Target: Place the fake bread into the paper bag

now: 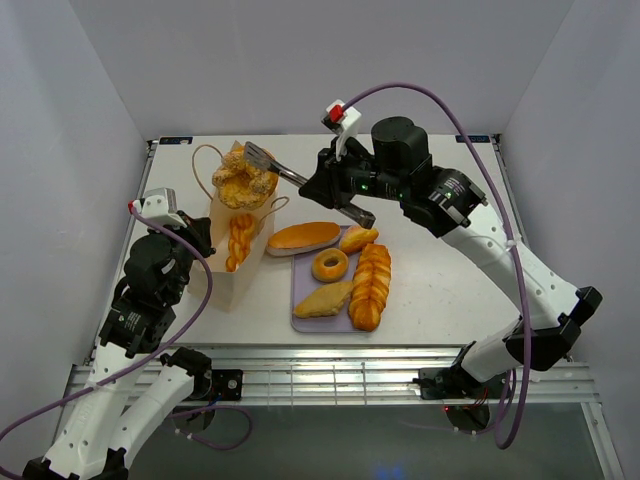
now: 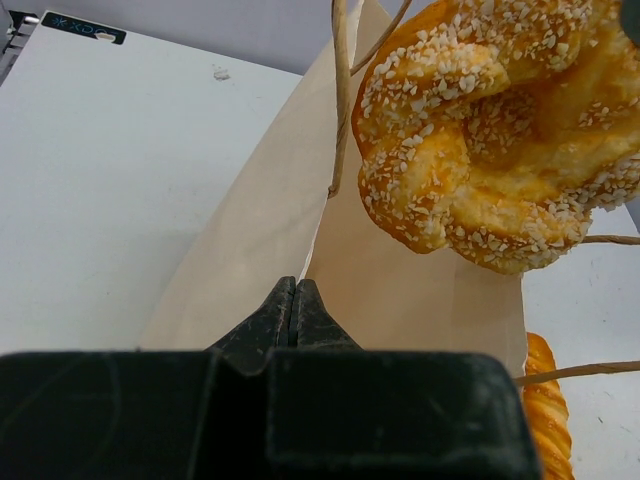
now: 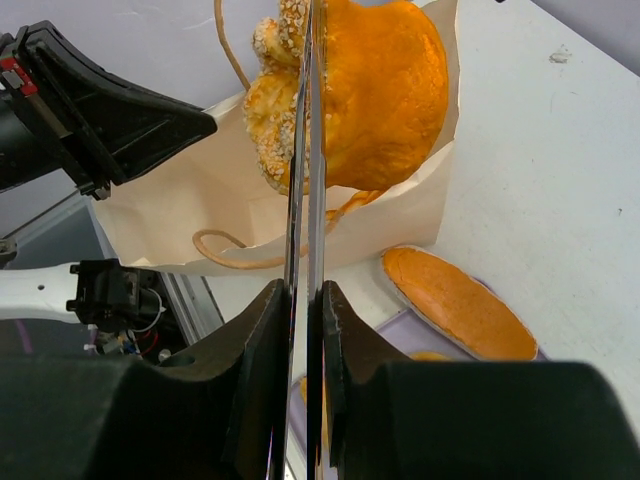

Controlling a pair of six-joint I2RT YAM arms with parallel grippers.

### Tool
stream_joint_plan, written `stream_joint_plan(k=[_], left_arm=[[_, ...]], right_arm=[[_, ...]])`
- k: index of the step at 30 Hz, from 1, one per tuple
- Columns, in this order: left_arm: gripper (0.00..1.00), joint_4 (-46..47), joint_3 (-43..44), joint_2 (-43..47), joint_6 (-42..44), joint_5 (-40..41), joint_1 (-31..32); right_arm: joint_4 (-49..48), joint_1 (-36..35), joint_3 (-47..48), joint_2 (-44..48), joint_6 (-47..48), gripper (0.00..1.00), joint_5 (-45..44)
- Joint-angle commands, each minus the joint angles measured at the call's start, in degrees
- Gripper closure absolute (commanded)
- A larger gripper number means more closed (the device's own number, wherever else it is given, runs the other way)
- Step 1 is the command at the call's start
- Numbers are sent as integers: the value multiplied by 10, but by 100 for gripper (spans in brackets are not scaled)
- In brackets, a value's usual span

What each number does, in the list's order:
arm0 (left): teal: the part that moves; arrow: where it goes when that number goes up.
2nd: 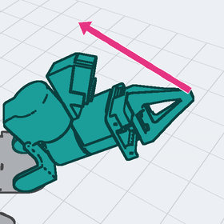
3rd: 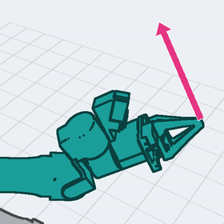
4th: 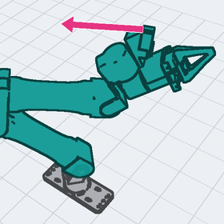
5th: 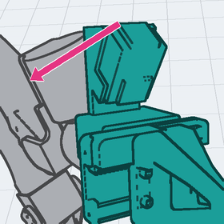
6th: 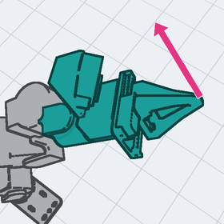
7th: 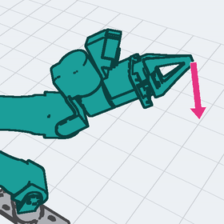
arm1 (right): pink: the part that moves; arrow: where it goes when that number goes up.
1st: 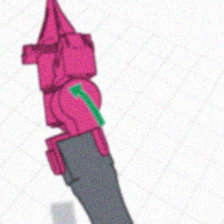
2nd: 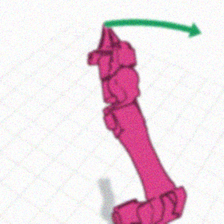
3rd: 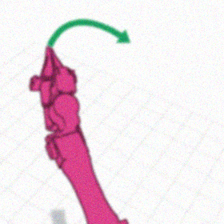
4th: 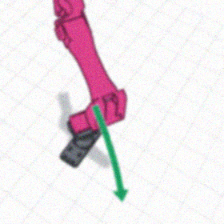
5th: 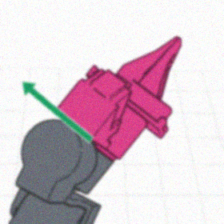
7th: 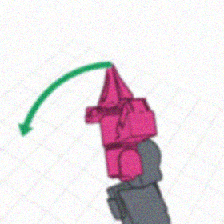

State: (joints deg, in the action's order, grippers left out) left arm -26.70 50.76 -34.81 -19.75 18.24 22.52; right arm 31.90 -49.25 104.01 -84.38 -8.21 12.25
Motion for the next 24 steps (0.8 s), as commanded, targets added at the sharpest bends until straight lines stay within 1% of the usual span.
stream_joint_plan(k=[1,3,10,15,17,21,24], left_arm=[[100,2,7,1,1,10,2],[100,2,7,0,4,14,2],[100,-1,0,6,13,28,2],[100,-1,-4,10,16,36,2],[100,0,-7,11,14,41,2],[100,4,-15,14,21,47,2],[100,2,-20,13,22,60,2]], right_arm=[[-60,-4,2,1,-2,80,11],[-56,-3,8,-3,-3,71,10],[-52,-3,18,-16,-5,61,11],[-52,-3,23,-18,-6,52,11],[-51,-3,23,-18,-7,50,11],[-44,-3,38,-14,-8,49,1],[-54,-3,24,8,-12,49,-19]])
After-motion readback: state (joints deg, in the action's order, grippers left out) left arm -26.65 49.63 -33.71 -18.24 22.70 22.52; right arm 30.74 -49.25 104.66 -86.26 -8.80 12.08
